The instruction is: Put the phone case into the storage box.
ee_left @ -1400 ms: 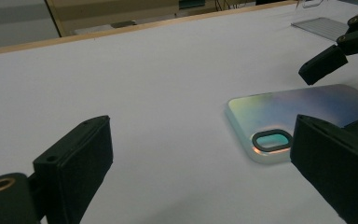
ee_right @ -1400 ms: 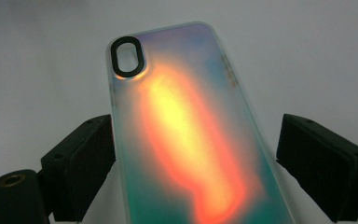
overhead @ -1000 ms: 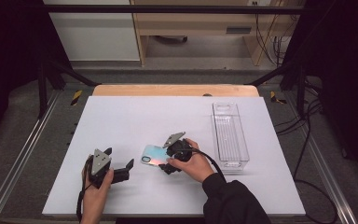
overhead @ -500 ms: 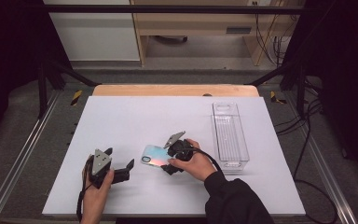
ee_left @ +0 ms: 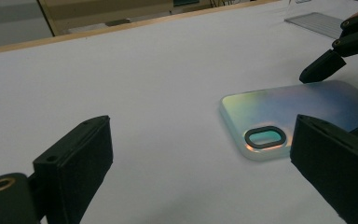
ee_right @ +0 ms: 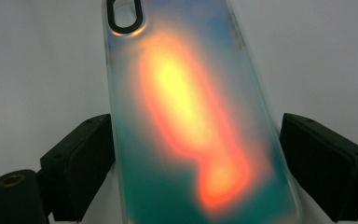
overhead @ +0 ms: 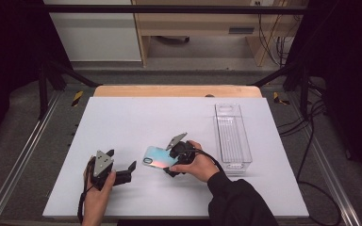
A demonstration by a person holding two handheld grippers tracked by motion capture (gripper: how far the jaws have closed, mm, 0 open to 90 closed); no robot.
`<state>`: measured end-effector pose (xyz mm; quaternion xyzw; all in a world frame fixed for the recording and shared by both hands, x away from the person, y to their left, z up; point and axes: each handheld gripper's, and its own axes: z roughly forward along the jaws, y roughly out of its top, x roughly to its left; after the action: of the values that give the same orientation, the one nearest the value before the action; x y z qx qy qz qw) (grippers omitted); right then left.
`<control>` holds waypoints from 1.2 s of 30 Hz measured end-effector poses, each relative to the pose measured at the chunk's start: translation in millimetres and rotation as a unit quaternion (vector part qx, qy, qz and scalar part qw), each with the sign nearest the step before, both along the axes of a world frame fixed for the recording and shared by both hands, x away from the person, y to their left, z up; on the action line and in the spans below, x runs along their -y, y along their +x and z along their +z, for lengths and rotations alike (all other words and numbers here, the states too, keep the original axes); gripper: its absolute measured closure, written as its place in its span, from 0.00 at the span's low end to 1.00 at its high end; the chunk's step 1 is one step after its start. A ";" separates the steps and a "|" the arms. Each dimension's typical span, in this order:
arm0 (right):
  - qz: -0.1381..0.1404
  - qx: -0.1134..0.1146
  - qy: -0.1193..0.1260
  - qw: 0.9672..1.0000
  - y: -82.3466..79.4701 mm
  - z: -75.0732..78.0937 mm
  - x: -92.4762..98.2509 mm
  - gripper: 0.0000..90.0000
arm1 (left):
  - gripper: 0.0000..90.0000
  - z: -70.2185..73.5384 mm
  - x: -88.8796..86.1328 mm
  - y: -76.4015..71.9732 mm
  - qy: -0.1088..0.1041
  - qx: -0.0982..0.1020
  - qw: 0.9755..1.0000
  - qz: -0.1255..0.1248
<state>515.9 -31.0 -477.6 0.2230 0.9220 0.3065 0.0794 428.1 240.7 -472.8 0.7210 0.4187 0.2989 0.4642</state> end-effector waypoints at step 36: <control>-0.023 0.057 -0.001 0.998 -21.6 16.4 -2.8 0.20 | 0.06 11.0 -11.6 -4.0 -0.036 0.014 0.999 0.011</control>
<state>494.3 -28.2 -461.1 0.2265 0.9107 0.3160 0.1393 424.1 252.3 -461.7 0.6950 0.4305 0.2987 0.4924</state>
